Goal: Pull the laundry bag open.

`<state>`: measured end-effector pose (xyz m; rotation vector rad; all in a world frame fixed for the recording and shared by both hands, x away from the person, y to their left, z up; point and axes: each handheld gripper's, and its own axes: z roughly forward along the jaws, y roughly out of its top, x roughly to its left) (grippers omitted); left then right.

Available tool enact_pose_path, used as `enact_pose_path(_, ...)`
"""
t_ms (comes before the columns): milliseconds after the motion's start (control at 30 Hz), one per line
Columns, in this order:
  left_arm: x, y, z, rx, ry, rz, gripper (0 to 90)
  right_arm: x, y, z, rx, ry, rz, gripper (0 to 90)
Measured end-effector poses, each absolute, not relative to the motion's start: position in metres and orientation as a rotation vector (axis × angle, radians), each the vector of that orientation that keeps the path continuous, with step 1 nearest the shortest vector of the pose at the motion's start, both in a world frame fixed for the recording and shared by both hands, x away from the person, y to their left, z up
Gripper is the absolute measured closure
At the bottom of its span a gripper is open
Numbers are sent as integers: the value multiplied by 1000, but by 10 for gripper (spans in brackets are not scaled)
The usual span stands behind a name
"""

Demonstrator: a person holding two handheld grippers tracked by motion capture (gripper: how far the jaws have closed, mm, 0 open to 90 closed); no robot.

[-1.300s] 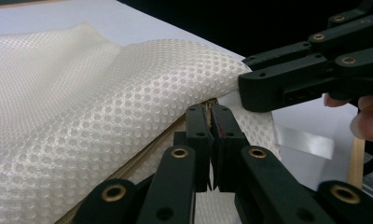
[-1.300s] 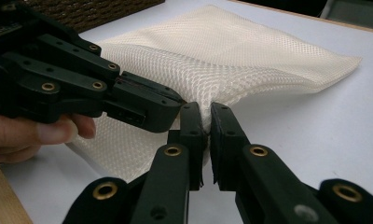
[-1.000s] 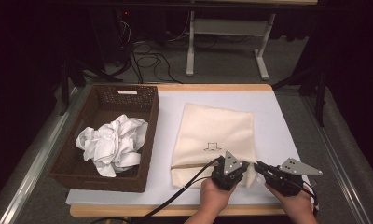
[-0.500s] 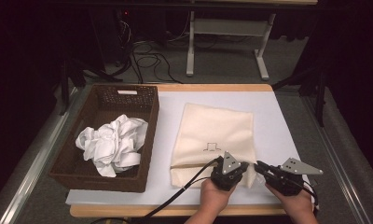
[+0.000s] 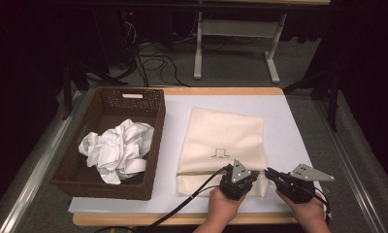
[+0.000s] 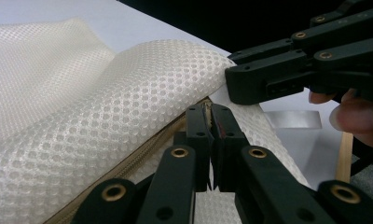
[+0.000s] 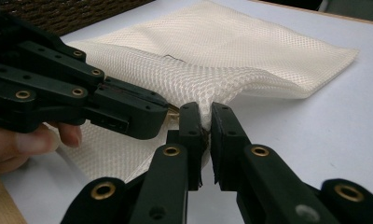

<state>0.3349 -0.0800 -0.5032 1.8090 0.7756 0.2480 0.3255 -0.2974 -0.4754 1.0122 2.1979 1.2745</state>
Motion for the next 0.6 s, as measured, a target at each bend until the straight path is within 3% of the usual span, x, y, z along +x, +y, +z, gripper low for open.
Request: enact_pose_path(600, 335, -76, -504, 1809, 822, 282, 875, 322, -289, -476, 978, 2227, 1241, 873)
